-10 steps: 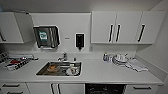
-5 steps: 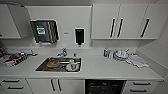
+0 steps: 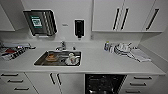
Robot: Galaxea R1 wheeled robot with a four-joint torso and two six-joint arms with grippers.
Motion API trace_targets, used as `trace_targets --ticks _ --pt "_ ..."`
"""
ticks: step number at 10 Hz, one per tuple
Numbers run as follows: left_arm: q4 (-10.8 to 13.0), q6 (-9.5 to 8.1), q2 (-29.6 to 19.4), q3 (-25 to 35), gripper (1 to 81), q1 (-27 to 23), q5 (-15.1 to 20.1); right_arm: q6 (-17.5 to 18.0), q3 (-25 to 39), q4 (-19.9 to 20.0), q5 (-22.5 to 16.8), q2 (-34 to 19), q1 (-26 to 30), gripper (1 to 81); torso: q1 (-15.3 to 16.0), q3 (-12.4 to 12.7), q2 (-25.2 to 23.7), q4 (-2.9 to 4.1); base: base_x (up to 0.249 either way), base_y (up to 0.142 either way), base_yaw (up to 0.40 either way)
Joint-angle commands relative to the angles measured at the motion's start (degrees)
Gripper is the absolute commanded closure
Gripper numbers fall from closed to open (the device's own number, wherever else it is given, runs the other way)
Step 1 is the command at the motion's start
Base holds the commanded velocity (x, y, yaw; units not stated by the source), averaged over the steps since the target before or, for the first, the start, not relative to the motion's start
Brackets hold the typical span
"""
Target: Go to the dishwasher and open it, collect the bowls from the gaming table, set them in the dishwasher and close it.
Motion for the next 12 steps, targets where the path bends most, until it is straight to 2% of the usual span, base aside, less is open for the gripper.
trace_targets --ticks 1,3,6,7,10,12 --pt "0.21 -1.37 -9.73 10.75 81.1 -4.26 0.95 0.02 0.26 -0.52 -2.41 -1.05 0.97 81.1 0.0 0.0 0.0 0.0 0.0 0.0 0.0" --pt "0.21 -1.98 -13.86 15.67 81.1 -7.16 1.3 0.1 0.26 -0.34 -2.41 -1.05 0.97 81.1 0.02 0.02 0.02 0.0 0.0 0.0 0.0" --pt "0.3 -5.41 -20.39 23.17 81.1 -14.53 4.29 0.46 0.26 -0.17 -2.15 -1.14 1.14 81.1 0.02 0.0 0.02 0.0 0.0 0.0 0.0" --pt "0.12 -5.85 -21.96 26.66 81.1 -17.43 5.94 0.54 0.26 0.01 -1.53 -1.14 1.14 81.1 0.02 0.0 0.02 0.0 0.0 0.0 0.0" --pt "-1.28 -5.94 -21.62 34.34 81.1 -26.58 14.57 0.63 0.26 0.01 -1.36 -1.85 1.23 81.1 0.05 -0.02 0.05 0.0 0.0 0.0 0.0" --pt "-3.13 -6.03 -20.66 37.85 81.1 -34.21 20.55 0.63 0.26 0.1 -0.21 -2.29 1.05 81.1 0.05 -0.05 0.05 0.0 0.0 0.0 0.0"
